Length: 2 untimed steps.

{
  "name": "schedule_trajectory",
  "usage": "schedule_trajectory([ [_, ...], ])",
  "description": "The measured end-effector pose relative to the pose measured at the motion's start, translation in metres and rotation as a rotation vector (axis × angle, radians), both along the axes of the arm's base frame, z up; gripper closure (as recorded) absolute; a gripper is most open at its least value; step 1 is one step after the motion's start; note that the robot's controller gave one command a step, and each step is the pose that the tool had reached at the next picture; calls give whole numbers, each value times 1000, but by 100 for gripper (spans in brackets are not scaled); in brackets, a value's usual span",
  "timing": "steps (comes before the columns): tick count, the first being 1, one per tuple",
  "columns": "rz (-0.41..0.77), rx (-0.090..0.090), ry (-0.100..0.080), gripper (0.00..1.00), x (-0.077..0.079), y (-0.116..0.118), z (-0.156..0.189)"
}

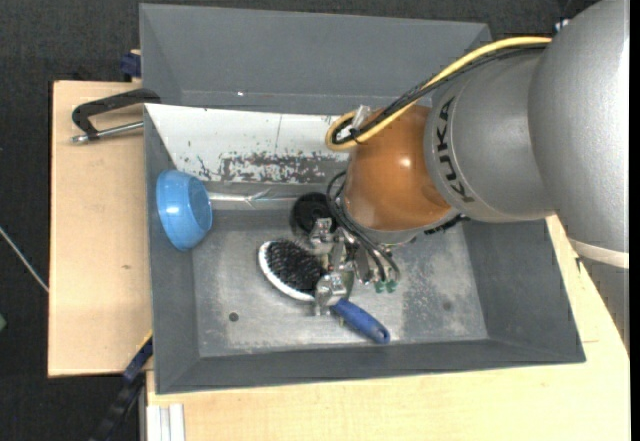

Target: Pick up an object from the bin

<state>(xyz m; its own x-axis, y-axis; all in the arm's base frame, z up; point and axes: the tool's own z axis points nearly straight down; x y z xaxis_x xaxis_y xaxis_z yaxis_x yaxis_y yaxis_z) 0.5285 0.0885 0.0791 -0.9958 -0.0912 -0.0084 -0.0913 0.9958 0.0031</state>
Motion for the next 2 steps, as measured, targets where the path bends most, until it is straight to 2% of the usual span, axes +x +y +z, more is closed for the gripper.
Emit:
schedule_trajectory([
  [2,0,-2,3,100,2,2,15],
])
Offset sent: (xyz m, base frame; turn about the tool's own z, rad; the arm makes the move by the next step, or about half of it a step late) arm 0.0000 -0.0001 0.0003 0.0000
